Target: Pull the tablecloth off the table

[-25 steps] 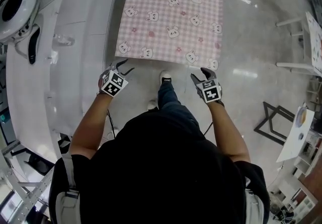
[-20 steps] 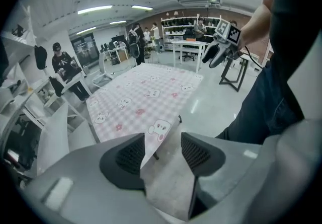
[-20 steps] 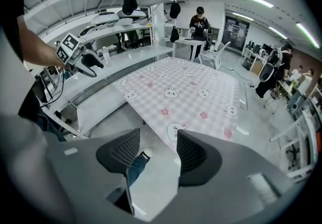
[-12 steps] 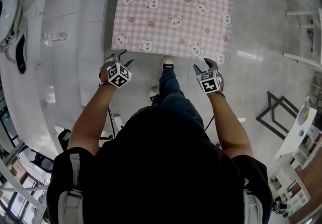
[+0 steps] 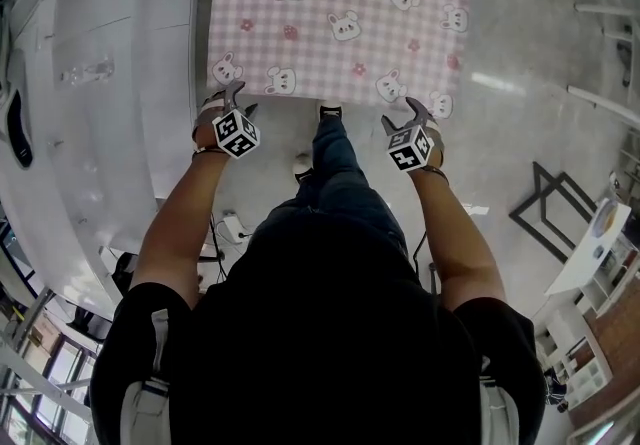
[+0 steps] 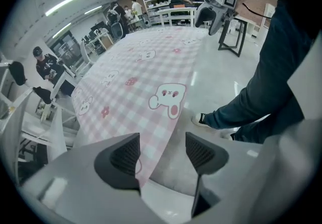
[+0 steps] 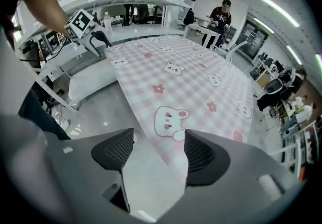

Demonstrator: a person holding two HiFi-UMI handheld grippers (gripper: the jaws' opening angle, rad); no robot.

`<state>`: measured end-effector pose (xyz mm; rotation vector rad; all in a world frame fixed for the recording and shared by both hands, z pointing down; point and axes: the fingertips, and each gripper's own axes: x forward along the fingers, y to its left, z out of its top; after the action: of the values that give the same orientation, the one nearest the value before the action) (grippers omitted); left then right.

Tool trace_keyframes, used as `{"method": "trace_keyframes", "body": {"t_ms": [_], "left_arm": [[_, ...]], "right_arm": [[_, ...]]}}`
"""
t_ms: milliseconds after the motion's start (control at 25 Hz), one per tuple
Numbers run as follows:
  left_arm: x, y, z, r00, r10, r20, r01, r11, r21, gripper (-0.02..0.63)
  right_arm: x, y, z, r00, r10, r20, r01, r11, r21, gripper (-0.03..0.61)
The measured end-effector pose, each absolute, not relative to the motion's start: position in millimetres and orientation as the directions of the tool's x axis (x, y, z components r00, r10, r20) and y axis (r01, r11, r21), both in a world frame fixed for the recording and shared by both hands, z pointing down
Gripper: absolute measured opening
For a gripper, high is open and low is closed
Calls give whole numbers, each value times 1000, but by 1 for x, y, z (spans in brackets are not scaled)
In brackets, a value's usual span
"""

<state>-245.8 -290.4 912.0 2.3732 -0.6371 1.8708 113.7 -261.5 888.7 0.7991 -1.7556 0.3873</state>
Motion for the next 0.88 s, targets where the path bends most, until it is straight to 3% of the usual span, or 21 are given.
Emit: {"method": "trace_keyframes", "body": {"t_ms": [400, 680, 800, 880], "left_arm": [[-230, -302, 946, 129, -278, 952, -295, -927, -231, 338], [-229, -313, 951, 98, -279, 955, -254, -935, -247, 336], [-227, -313, 952, 89, -254, 963, -241, -944, -227, 304], [-226, -312, 952, 89, -239, 967, -236, -948, -213, 282]], "right_arm": [[131, -263, 939, -26, -298, 954, -561, 794, 232, 382], [137, -273, 949, 36, -309, 950, -507, 814, 284, 382], [140, -275, 951, 48, -299, 953, -485, 827, 284, 380], [137, -272, 950, 45, -291, 956, -456, 845, 279, 346]]}}
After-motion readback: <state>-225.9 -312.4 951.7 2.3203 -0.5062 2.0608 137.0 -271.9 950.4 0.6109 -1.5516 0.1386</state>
